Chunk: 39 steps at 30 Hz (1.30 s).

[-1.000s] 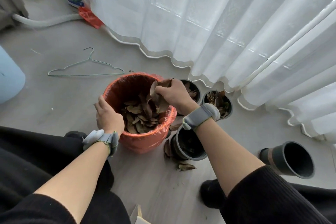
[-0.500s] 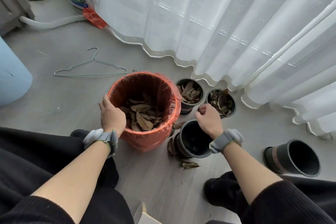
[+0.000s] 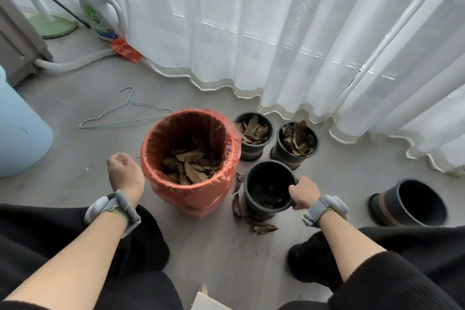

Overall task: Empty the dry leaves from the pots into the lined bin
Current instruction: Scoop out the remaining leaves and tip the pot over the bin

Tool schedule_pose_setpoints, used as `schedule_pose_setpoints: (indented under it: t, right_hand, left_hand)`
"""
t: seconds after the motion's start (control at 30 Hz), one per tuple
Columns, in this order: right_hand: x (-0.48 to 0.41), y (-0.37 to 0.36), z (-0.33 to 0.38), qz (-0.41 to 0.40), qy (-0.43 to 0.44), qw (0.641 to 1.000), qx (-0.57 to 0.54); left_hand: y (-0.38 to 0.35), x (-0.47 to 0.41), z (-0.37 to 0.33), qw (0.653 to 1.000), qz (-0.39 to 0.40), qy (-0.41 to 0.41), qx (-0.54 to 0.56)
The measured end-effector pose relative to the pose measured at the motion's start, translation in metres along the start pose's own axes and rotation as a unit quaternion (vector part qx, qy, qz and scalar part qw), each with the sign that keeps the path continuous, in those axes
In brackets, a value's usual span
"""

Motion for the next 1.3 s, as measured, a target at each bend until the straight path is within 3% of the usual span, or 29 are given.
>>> schedule_pose_setpoints:
  t: [0.13,0.23,0.33,0.4,0.47,0.57,0.6,0.67,0.77,0.83,0.93,1.1,1.2,1.3]
  right_hand:
    - [0.009,0.047,0.03,-0.016,0.06,0.998,0.029]
    - [0.024,0.101,0.064,-0.059,0.109,0.992,0.038]
    - [0.042,0.147,0.096,-0.116,0.15,0.981,0.041]
    - [0.054,0.167,0.115,-0.137,0.183,0.974,0.011]
    - [0.066,0.173,0.132,-0.123,0.205,0.97,-0.047]
    - [0.087,0.158,0.16,-0.079,0.245,0.956,-0.14]
    - [0.094,0.149,0.169,-0.07,0.268,0.95,-0.145]
    - [0.104,0.13,0.187,-0.044,0.315,0.935,-0.156]
    - [0.111,0.105,0.206,-0.01,0.373,0.913,-0.164]
    - [0.113,0.092,0.216,0.008,0.396,0.906,-0.148]
    - [0.115,0.079,0.228,0.03,0.413,0.902,-0.119]
    - [0.109,0.089,0.234,-0.052,0.382,0.911,-0.148]
    - [0.112,0.086,0.243,-0.002,0.384,0.895,-0.227]
    - [0.118,0.08,0.251,-0.02,0.397,0.887,-0.234]
  left_hand:
    - [0.004,0.03,-0.055,0.982,-0.021,-0.138,0.126]
    - [-0.017,0.067,-0.101,0.955,0.086,-0.194,0.206]
    - [-0.049,0.106,-0.125,0.926,0.242,-0.162,0.242]
    - [-0.07,0.129,-0.126,0.894,0.338,-0.058,0.288]
    - [-0.084,0.149,-0.12,0.838,0.417,0.101,0.336]
    - [-0.089,0.174,-0.111,0.698,0.517,0.303,0.393]
    - [-0.086,0.181,-0.113,0.648,0.558,0.322,0.406]
    - [-0.074,0.181,-0.126,0.582,0.625,0.292,0.43]
    - [-0.056,0.167,-0.135,0.548,0.639,0.268,0.468]
    - [-0.046,0.154,-0.131,0.563,0.629,0.269,0.465]
    - [-0.039,0.137,-0.125,0.611,0.591,0.266,0.454]
    - [-0.029,0.097,-0.121,0.761,0.461,0.158,0.428]
    - [-0.021,0.08,-0.118,0.849,0.365,0.086,0.372]
    - [-0.013,0.071,-0.119,0.923,0.263,-0.014,0.281]
Point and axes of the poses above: each hand's wrist, its own x-axis away from the middle knuckle, its own y-axis out of the back of the hand, z = x × y, the point moved 7 cm from there along -x, towards the middle knuckle, and after that the axes turned 2 degrees about x, right-handed, at the moved point
